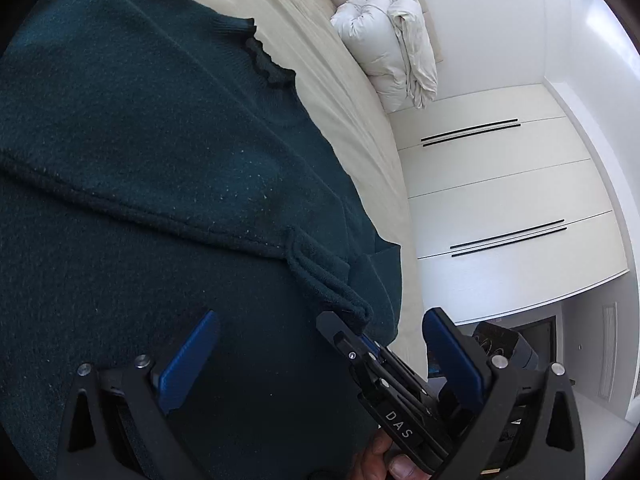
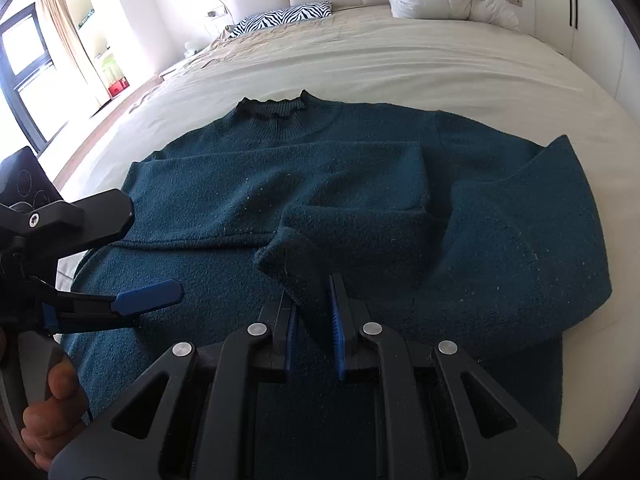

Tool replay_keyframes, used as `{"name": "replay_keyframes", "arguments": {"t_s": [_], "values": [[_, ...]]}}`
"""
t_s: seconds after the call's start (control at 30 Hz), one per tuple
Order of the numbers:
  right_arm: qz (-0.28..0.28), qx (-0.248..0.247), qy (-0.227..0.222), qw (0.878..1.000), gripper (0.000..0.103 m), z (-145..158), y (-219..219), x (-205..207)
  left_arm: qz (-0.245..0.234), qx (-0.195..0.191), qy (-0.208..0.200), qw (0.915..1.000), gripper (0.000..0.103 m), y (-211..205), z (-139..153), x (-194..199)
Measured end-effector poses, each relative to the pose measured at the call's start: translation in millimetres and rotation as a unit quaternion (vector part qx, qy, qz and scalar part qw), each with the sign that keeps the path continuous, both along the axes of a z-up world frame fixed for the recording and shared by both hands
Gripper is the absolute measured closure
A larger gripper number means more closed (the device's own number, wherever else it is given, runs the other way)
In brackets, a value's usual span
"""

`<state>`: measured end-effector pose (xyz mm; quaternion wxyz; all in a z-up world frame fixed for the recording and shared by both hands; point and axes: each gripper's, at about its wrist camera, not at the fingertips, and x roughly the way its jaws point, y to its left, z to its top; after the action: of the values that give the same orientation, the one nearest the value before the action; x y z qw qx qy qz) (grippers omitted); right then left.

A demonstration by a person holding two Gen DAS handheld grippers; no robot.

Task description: Fold small clothes

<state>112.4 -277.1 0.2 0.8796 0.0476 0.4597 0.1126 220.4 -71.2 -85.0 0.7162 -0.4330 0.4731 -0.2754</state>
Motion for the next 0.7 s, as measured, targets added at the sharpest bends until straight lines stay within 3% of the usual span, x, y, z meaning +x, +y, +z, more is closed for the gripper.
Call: {"name": "replay_keyframes", "arguments": {"t_s": [0.2, 0.23, 0.27, 0.3, 0.33, 0.37, 0.4, 0.43, 0.47, 0.53, 0.6, 0.7], "values": [[-0.007, 0.042, 0.016, 0.999, 0.081, -16, -20, -29, -0.016, -0.003, 0.021, 0.9996, 0.0, -28, -4, 12], [-0.002, 0.049, 0.014, 0.999, 0.072, -16, -23, -36, -0.022, -0.003, 0.024, 0.9995, 0.0, -33, -3, 14], [0.002, 0.057, 0.013, 0.998, 0.052, -16, -27, -42, -0.028, -0.002, 0.027, 0.9993, 0.0, -38, -3, 16], [0.004, 0.065, 0.011, 0.998, 0.042, -15, -30, -50, -0.035, 0.001, 0.027, 0.999, 0.0, -44, -3, 18], [0.003, 0.073, 0.007, 0.997, 0.033, -14, -34, -59, -0.043, 0.01, 0.027, 0.9987, 0.001, -50, -2, 18], [0.001, 0.075, 0.003, 0.997, 0.033, -14, -38, -66, -0.051, 0.021, 0.026, 0.9982, 0.003, -57, -2, 20], [0.002, 0.074, 0.005, 0.997, 0.033, -14, -42, -72, -0.058, 0.033, 0.025, 0.9975, 0.012, -63, -2, 20], [-0.002, 0.078, 0.011, 0.997, 0.033, -16, -47, -77, -0.067, 0.038, 0.027, 0.9966, 0.03, -69, -3, 21], [-0.008, 0.088, 0.02, 0.996, 0.033, -19, -54, -81, -0.081, 0.04, 0.033, 0.9954, 0.042, -76, -5, 25], [-0.018, 0.122, 0.037, 0.992, 0.033, -27, -68, -85, -0.094, 0.061, 0.051, 0.9923, 0.078, -84, -11, 30], [-0.029, 0.145, 0.039, 0.988, 0.033, -32, -80, -89, -0.098, 0.089, 0.044, 0.9902, 0.096, -85, -6, 32], [-0.037, 0.17, 0.036, 0.984, 0.033, -37, -92, -95, -0.097, 0.111, -0.001, 0.9891, 0.095, -78, 23, 28]]}}
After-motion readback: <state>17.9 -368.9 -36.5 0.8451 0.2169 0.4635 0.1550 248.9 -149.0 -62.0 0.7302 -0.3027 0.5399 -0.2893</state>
